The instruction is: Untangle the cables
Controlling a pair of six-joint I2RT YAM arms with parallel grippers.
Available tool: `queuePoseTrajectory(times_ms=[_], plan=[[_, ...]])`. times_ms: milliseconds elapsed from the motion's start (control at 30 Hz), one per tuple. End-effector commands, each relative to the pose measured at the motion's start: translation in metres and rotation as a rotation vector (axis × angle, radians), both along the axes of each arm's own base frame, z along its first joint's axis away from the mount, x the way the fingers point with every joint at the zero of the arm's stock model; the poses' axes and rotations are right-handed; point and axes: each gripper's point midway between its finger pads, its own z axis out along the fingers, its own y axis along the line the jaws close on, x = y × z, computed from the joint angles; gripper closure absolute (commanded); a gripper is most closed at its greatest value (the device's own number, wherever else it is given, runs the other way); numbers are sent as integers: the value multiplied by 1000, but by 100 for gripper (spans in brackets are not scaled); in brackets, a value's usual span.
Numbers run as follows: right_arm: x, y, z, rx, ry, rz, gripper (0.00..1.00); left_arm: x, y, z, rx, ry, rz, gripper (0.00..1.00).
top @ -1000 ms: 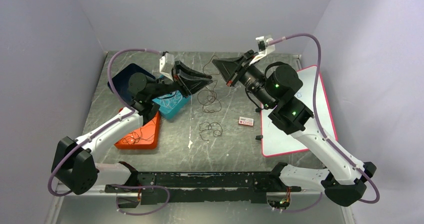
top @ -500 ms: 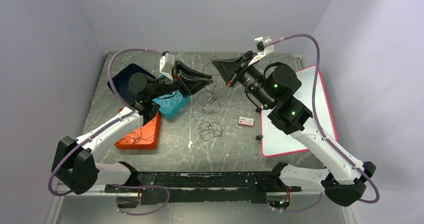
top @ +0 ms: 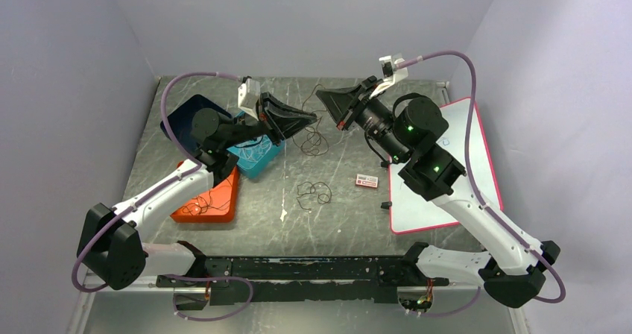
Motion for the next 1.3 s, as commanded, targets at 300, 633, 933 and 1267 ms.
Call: queuePoseTrajectory(times_ms=[300, 633, 933, 1267], plan=[[10, -20, 2, 0, -4, -114, 63, 19, 10, 2, 57, 9, 162, 93], [18, -49, -11, -39, 22, -258, 58, 62, 24, -27, 321, 144, 374, 93], [19, -73, -26, -74, 46, -355, 55, 93, 78, -44, 420, 243, 558, 93], [17, -70, -40, -120, 49, -335, 55, 132, 172, -45, 503, 274, 810, 93]])
